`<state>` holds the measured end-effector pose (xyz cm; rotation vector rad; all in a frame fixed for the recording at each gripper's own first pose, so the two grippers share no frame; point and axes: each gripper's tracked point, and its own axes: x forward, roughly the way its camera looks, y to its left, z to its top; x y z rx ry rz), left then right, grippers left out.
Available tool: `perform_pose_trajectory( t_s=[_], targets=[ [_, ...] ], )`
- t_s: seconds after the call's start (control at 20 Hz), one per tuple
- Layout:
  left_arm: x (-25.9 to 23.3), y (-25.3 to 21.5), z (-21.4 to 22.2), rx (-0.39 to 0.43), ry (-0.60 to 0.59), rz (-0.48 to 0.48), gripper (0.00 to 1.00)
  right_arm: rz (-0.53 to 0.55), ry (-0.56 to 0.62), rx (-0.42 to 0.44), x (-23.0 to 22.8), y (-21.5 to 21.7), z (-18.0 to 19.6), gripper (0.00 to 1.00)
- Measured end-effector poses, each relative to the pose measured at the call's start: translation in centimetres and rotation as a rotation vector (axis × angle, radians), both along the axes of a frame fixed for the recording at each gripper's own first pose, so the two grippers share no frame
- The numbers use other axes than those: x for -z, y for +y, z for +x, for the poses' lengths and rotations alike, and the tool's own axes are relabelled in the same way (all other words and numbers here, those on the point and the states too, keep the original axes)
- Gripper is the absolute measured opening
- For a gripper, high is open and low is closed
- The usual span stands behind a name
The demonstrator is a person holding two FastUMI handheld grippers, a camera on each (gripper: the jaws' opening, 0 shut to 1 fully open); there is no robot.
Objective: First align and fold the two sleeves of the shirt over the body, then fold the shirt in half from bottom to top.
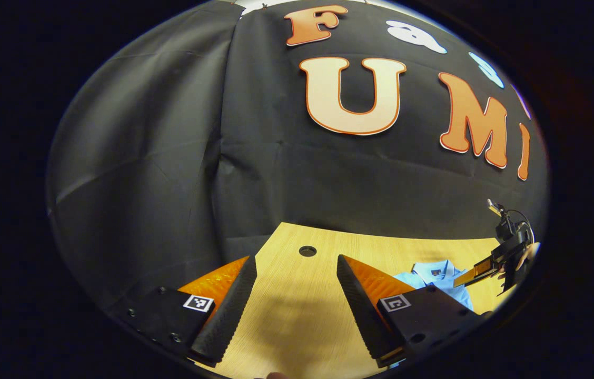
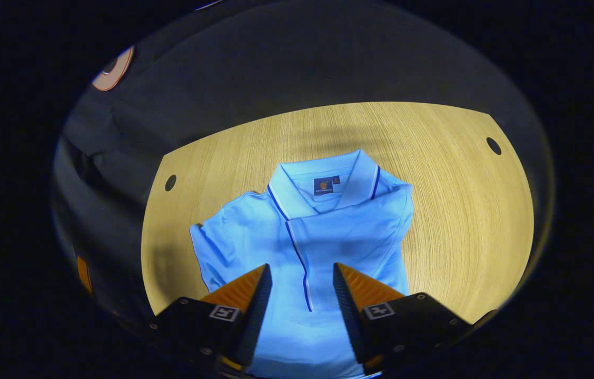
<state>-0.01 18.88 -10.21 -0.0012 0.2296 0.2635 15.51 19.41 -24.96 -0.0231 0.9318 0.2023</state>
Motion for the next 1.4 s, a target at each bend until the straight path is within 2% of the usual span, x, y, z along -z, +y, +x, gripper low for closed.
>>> perform_pose_trajectory(
  t_s=[0.05,0.1,0.3,0.5,0.65,0.8,1.0,1.15,1.25,1.4],
  targets=[
    [0.2,-0.4,0.2,0.006,0.002,-0.003,1.0,-0.004,-0.029,-0.004,-0.6,-0.1,0.1,0.91],
    [0.1,-1.0,0.6,0.016,-0.001,-0.011,1.0,0.009,-0.062,-0.007,-1.4,0.0,0.2,0.98],
    [1.3,-4.0,2.1,0.058,0.039,-0.046,0.99,0.056,-0.193,-0.011,-5.6,0.0,0.1,0.98],
    [2.3,-6.8,3.4,0.099,0.086,-0.065,0.99,0.109,-0.254,-0.022,-9.0,-0.2,-1.4,0.98],
    [4.5,-10.4,5.1,0.167,0.218,-0.095,0.99,0.12,-0.311,-0.031,-11.3,-2.0,-2.3,0.98],
    [6.1,-12.2,7.4,0.193,0.315,-0.084,1.0,0.153,-0.323,-0.027,-12.7,-3.5,-3.1,0.98],
    [9.0,-14.4,10.1,0.226,0.504,-0.142,0.99,0.156,-0.313,0.011,-13.2,-7.2,-3.8,0.98],
    [11.9,-13.8,11.6,0.183,0.641,-0.174,0.99,0.188,-0.304,0.047,-13.4,-9.4,-3.9,0.98],
    [14.7,-13.7,11.9,0.145,0.751,-0.25,0.99,0.203,-0.292,0.068,-13.2,-11.1,-3.8,0.98],
    [19.5,-14.0,12.0,0.066,0.864,-0.309,1.0,0.225,-0.263,0.105,-12.5,-13.3,-4.0,0.98]
  ],
)
